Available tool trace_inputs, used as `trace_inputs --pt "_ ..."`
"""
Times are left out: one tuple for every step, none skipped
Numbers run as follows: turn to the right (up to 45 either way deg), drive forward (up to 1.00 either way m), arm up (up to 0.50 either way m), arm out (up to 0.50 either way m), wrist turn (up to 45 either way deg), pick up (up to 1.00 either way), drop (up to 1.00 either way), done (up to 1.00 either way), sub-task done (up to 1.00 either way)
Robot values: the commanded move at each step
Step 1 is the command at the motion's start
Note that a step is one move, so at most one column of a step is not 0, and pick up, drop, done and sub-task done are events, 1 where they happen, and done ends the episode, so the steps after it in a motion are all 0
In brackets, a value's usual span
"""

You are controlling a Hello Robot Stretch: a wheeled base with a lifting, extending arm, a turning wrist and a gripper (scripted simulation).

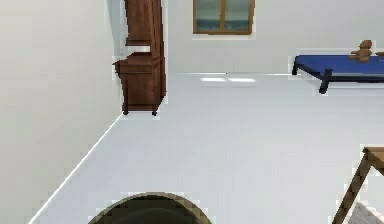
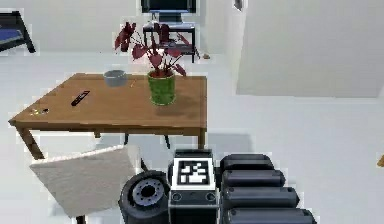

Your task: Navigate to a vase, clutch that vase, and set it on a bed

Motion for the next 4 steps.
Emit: trace_inputs --pt "3.0 0.00 0.00 0.00 0.0 0.00 0.00 0.00 0.00" --pt "0.0 0.85 0.00 0.00 0.0 0.00 0.00 0.00 0.00" --pt "36.0 0.00 0.00 0.00 0.0 0.00 0.00 0.00 0.00" --pt "0.0 1.00 0.00 0.00 0.0 0.00 0.00 0.00 0.00"
